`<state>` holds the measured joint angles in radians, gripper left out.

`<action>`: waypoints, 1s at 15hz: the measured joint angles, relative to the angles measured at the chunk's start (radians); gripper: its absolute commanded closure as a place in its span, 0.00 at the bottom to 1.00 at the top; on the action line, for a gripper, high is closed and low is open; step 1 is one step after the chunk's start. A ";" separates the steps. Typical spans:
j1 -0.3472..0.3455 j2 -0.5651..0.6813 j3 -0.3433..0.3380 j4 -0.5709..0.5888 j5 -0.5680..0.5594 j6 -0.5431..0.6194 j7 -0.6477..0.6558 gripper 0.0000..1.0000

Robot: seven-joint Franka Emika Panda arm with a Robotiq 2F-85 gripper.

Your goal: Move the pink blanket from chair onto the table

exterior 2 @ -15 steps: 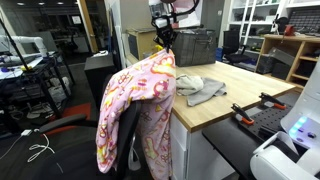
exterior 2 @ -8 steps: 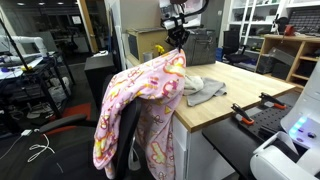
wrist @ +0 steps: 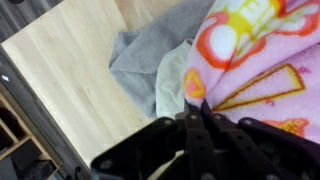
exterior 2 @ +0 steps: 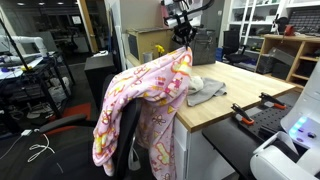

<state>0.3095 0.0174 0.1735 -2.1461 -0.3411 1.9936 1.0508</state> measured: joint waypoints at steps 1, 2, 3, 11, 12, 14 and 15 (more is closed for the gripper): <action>0.000 -0.002 0.001 -0.001 0.000 -0.001 0.001 0.95; 0.000 -0.003 0.001 -0.001 0.000 -0.001 0.001 0.95; -0.001 -0.003 0.001 -0.001 0.000 -0.001 0.001 0.95; -0.024 0.049 0.001 0.019 -0.086 0.016 0.069 0.99; -0.039 0.065 -0.011 0.027 -0.120 0.019 0.095 0.99; -0.072 0.093 -0.046 0.042 -0.173 0.022 0.134 0.99; -0.091 0.105 -0.069 0.048 -0.193 0.022 0.147 0.99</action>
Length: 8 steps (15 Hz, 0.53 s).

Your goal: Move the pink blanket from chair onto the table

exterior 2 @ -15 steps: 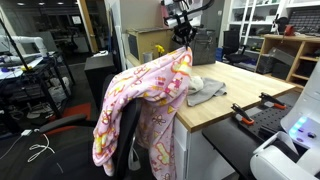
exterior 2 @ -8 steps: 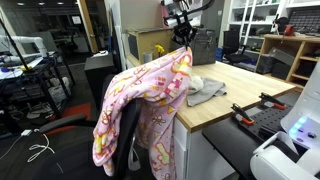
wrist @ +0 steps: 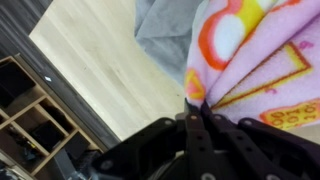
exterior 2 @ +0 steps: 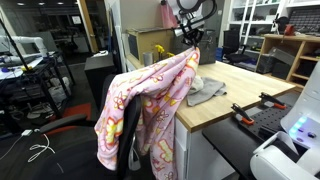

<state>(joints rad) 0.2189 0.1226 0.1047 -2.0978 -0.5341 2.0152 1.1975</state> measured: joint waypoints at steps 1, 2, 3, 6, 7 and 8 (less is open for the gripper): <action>-0.021 0.010 -0.027 0.008 -0.027 -0.002 0.012 0.99; -0.045 0.017 -0.056 0.015 -0.054 -0.003 0.019 0.99; -0.069 0.023 -0.085 0.024 -0.079 -0.004 0.025 0.99; -0.138 0.052 -0.156 0.060 -0.135 -0.006 0.029 0.99; -0.155 0.062 -0.168 0.071 -0.136 -0.006 0.028 0.70; -0.169 0.069 -0.171 0.078 -0.122 -0.006 0.022 0.69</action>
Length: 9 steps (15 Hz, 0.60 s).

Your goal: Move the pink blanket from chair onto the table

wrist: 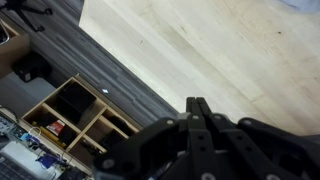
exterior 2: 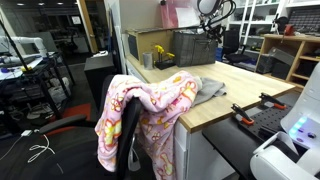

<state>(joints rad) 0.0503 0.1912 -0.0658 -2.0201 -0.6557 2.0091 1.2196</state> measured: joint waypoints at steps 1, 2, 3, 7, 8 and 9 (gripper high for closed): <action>-0.006 0.001 0.001 0.001 0.023 0.000 -0.008 0.62; -0.006 0.000 0.006 0.001 0.061 0.000 -0.021 0.56; -0.003 -0.002 0.018 0.001 0.110 0.000 -0.037 0.47; 0.027 -0.037 0.088 0.001 0.306 0.000 -0.106 0.18; 0.037 -0.046 0.103 0.001 0.347 0.002 -0.124 0.09; 0.046 -0.053 0.118 0.002 0.386 0.004 -0.147 0.03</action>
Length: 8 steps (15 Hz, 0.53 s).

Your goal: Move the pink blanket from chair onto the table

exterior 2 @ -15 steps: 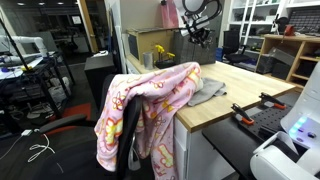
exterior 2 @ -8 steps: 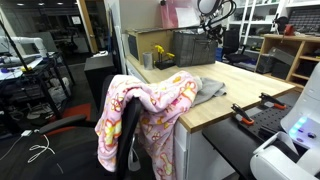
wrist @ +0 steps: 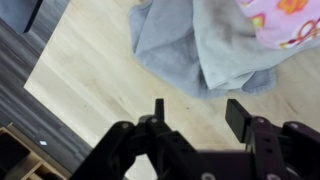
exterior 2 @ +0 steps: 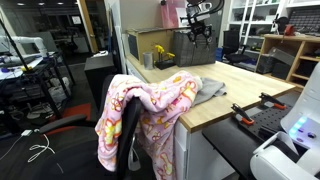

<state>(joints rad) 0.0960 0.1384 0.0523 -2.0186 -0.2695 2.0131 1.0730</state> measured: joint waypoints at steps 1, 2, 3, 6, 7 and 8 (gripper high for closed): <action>0.007 -0.002 0.012 0.000 0.038 0.005 -0.028 0.00; 0.012 0.000 0.021 0.000 0.073 0.010 -0.056 0.00; 0.017 0.005 0.027 0.000 0.110 0.016 -0.090 0.00; 0.019 0.046 0.039 -0.003 0.191 0.052 -0.208 0.00; 0.019 0.067 0.039 -0.004 0.211 0.074 -0.257 0.00; 0.017 0.089 0.039 -0.007 0.226 0.100 -0.314 0.00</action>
<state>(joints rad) 0.1128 0.2272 0.0912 -2.0252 -0.0430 2.1127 0.7588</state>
